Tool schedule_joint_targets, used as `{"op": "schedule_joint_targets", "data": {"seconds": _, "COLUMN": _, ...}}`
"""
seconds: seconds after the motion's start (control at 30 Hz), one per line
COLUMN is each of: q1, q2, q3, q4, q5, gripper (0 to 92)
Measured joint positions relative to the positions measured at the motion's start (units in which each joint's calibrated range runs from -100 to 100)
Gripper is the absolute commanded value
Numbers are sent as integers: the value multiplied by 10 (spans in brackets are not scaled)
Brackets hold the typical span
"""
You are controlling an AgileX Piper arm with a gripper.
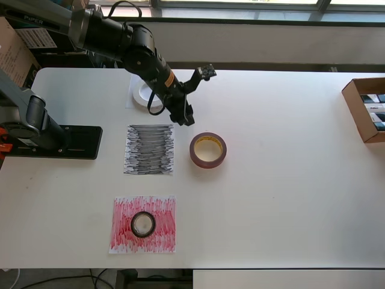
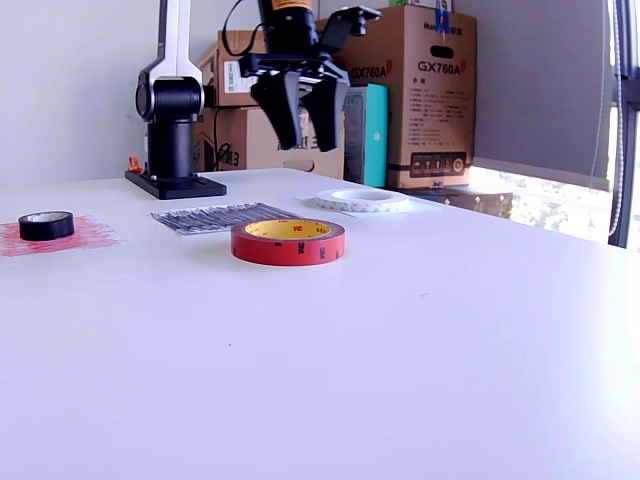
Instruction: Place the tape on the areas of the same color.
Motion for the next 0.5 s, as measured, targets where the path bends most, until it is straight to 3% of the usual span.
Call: {"op": "schedule_joint_targets", "data": {"seconds": 0.5, "q1": -179, "q2": 92, "q3": -63, "q4": 30, "q5": 0, "gripper": 668}}
